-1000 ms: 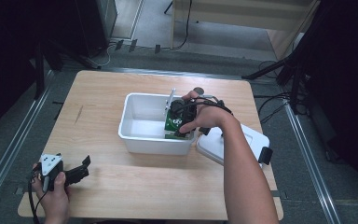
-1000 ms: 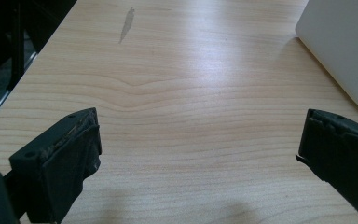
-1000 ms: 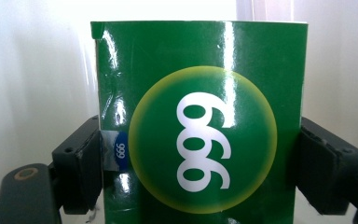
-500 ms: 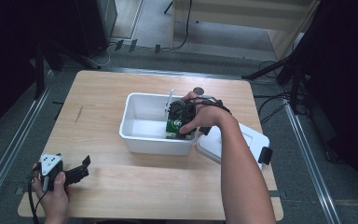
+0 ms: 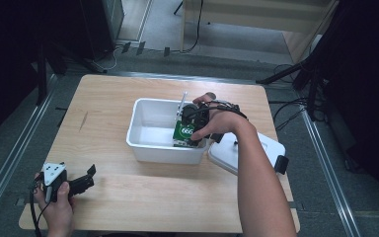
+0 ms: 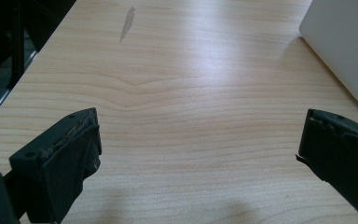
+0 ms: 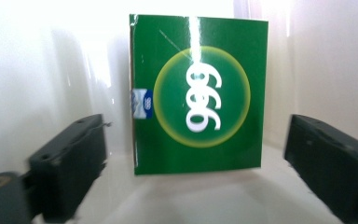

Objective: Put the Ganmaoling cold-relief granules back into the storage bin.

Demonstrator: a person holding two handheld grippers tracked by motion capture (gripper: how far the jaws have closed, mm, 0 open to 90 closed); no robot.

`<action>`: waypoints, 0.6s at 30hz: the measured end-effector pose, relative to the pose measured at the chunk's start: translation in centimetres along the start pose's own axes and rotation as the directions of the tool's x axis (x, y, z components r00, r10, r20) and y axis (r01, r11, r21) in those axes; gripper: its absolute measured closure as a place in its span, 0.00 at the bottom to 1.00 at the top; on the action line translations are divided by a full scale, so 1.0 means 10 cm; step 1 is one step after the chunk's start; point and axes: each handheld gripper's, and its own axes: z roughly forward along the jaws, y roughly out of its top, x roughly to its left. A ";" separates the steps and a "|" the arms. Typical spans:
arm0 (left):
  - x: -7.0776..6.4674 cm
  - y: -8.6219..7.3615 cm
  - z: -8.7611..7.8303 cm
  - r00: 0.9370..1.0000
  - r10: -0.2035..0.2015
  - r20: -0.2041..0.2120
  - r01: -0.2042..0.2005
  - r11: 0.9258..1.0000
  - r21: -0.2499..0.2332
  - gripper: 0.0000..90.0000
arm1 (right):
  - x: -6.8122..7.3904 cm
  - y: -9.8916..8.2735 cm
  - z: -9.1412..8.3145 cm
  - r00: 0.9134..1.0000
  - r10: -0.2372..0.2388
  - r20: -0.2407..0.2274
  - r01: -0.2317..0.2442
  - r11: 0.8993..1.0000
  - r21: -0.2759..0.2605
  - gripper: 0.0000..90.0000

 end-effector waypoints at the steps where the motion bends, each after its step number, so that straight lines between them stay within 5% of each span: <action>1: 0.00 0.00 0.00 1.000 0.002 0.000 -0.002 1.000 0.000 0.00 | 0.01 -0.01 -0.02 1.000 0.003 0.000 -0.003 1.000 -0.004 0.02; 18: 0.00 0.00 0.00 1.000 0.001 -0.001 -0.001 1.000 -0.004 0.00 | 0.10 -0.23 -0.44 0.995 0.087 0.045 -0.084 0.994 -0.075 0.00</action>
